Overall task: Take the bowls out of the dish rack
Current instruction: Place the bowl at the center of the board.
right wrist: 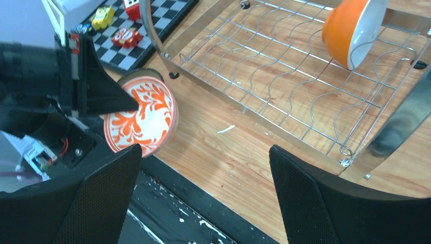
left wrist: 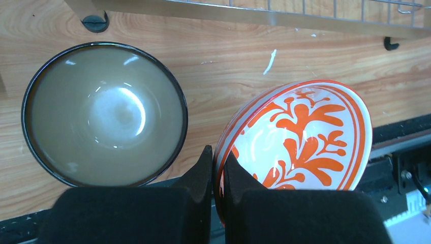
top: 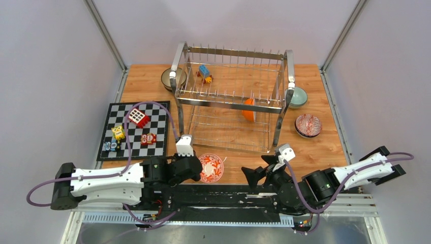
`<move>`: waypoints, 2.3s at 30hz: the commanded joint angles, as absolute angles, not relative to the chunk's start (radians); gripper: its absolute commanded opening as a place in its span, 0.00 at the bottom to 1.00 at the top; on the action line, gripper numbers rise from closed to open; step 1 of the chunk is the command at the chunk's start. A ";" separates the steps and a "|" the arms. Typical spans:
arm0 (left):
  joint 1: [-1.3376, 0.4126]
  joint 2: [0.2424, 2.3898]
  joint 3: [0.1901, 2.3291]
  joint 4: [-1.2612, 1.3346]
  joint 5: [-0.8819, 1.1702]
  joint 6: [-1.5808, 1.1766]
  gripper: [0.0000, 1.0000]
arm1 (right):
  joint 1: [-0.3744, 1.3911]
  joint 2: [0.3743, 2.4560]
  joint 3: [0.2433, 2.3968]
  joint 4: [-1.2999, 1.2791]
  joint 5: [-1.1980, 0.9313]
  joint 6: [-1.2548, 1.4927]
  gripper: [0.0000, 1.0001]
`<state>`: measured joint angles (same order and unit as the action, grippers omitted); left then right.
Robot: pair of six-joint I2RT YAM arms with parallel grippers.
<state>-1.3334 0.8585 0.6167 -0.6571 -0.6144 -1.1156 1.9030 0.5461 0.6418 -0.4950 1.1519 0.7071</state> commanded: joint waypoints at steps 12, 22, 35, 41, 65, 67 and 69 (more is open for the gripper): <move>-1.279 1.196 0.721 -0.459 -0.595 -1.192 0.00 | 1.911 0.722 0.725 -0.606 1.278 0.846 0.99; -1.244 1.282 0.686 -0.364 -0.551 -1.187 0.00 | 1.911 0.745 0.718 -0.624 1.270 0.903 0.99; -1.232 1.352 0.686 -0.330 -0.508 -1.168 0.12 | 1.911 0.751 0.727 -0.625 1.264 0.895 0.99; -1.231 1.364 0.682 -0.330 -0.497 -1.152 0.31 | 1.911 0.756 0.754 -0.625 1.246 0.887 0.99; -1.230 0.941 0.656 -0.588 -0.484 -1.028 0.91 | 1.763 0.788 1.005 -0.783 1.128 0.664 0.92; -1.230 0.913 0.652 -0.607 -0.482 -1.007 0.91 | 1.671 0.811 0.999 -0.776 1.040 0.662 0.90; -1.230 0.885 0.648 -0.625 -0.481 -0.986 0.91 | 1.588 0.850 0.991 -0.754 0.953 0.631 0.89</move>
<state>-1.2373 0.9318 0.6708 -0.5564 -0.4606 -1.0489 1.7199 0.7967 1.0164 -0.7368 1.1324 0.6777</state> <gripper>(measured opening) 0.914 0.898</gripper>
